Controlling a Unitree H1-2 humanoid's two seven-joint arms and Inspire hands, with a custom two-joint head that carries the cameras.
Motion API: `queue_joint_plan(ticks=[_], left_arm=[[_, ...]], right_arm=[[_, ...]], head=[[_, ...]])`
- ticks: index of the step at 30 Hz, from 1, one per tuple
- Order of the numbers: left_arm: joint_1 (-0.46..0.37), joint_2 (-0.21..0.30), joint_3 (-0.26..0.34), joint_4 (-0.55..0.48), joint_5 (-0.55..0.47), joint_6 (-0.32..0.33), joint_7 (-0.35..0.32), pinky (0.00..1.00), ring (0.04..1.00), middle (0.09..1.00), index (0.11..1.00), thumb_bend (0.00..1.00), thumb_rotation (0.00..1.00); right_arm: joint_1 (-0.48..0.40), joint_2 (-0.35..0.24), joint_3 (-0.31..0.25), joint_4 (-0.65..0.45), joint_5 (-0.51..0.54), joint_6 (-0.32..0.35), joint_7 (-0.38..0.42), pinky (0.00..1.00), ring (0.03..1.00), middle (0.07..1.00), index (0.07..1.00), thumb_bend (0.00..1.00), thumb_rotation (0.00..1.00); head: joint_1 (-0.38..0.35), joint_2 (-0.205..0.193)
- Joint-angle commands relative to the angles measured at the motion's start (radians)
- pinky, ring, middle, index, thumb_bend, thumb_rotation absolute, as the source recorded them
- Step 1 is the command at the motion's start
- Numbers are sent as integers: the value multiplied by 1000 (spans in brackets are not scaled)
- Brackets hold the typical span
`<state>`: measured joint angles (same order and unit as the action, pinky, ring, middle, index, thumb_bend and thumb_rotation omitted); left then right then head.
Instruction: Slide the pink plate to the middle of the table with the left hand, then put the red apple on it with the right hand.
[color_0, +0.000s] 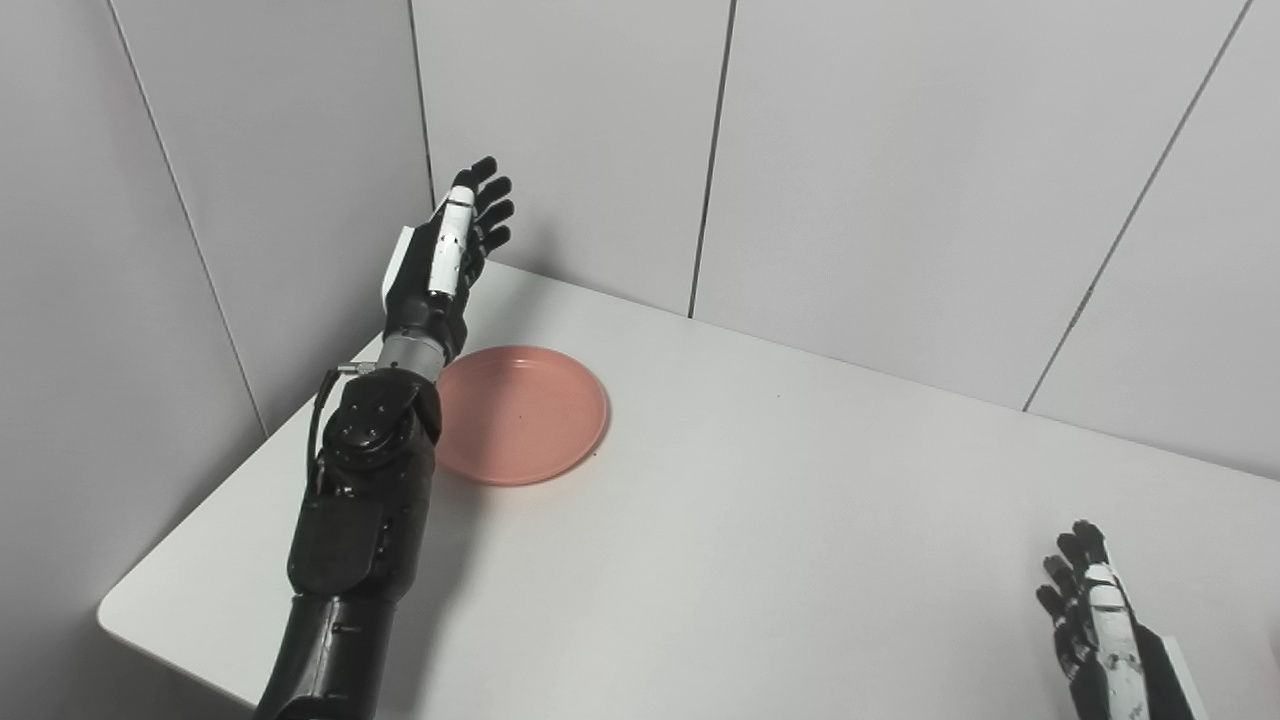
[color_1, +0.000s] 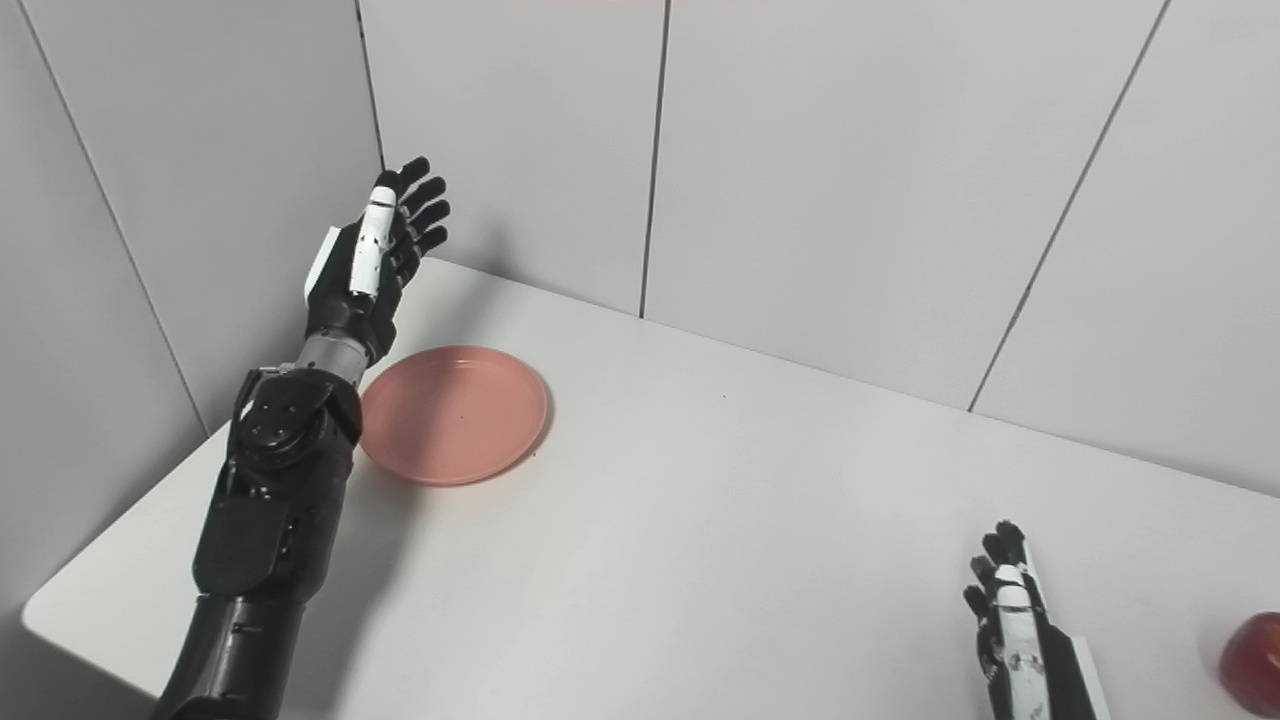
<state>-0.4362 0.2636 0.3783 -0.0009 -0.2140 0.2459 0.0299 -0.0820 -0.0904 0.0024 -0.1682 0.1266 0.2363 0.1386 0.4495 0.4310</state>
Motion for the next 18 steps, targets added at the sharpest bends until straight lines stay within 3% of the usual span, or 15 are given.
queue_joint_plan(ticks=[1, 9, 18], left_arm=[[-51, 34, 14, 4, -20, -49, 2, 913, 911, 912, 896, 356, 1000], [-56, 55, 41, 76, -20, -63, 23, 874, 900, 904, 883, 320, 1000], [-54, 80, 77, 156, -69, -68, 18, 880, 885, 892, 877, 364, 1000]], right_arm=[[-31, -1, -7, -46, 9, -5, -2, 1000, 1000, 1000, 1000, 0, 1000], [-30, -8, -6, -56, 13, 4, 4, 1000, 1000, 1000, 1000, 0, 1000], [-31, -10, -6, -67, 17, 14, -1, 1000, 1000, 1000, 1000, 0, 1000]], head=[[-1, 2], [4, 8], [10, 14]])
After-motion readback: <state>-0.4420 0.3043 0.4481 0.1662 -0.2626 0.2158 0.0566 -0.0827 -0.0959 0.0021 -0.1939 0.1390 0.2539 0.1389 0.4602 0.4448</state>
